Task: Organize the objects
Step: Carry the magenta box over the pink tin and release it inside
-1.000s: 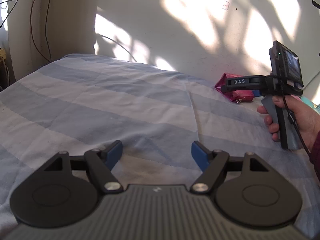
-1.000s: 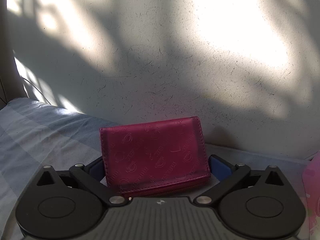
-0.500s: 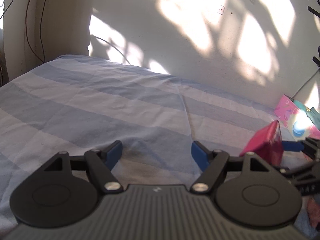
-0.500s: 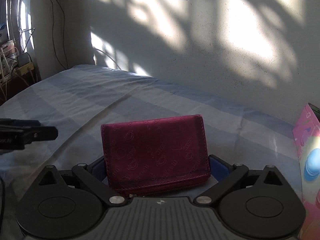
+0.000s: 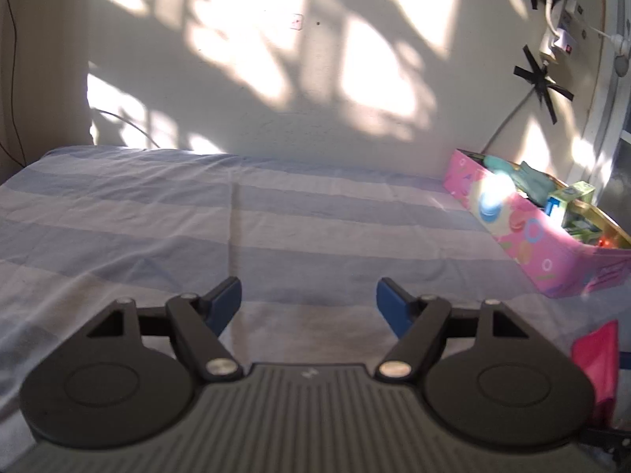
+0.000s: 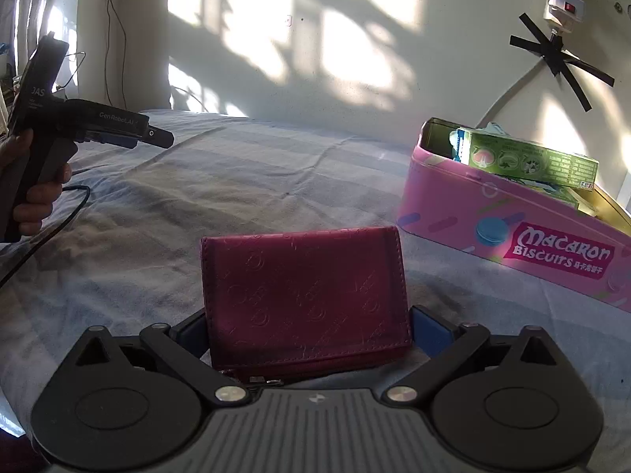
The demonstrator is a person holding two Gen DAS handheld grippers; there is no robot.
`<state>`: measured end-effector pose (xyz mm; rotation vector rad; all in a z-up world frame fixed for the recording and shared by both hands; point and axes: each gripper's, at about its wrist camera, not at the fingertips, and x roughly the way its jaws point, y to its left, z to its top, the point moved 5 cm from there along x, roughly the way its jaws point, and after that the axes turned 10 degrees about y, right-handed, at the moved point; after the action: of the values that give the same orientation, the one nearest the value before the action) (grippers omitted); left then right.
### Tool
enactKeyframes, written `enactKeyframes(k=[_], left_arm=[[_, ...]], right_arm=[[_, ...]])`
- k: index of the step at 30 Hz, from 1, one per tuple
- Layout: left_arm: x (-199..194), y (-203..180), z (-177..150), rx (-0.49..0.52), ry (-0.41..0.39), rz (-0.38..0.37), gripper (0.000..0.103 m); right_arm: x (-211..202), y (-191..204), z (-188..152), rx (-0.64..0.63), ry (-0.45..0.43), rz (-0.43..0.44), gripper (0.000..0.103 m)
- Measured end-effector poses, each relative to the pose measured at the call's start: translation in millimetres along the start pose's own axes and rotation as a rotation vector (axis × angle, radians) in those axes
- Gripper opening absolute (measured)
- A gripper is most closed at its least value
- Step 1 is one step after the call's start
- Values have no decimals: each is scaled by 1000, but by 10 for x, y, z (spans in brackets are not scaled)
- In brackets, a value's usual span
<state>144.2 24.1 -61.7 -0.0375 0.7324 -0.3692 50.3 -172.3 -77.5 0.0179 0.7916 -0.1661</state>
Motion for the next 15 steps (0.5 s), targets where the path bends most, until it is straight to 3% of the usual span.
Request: enactKeyframes(k=[6,10,15], left_arm=[[-183,-802,-144,123,48,-198,77],[-171,-1130,-255,155,135,-335,77],[-175,-1423,-461,235,191,-401,77]], right_arm=[[-75,9,-173,54,-21,14,99],[-144,-34,-279,78,-34,11,98],[-172,-86,-228,54,-36,10,98]])
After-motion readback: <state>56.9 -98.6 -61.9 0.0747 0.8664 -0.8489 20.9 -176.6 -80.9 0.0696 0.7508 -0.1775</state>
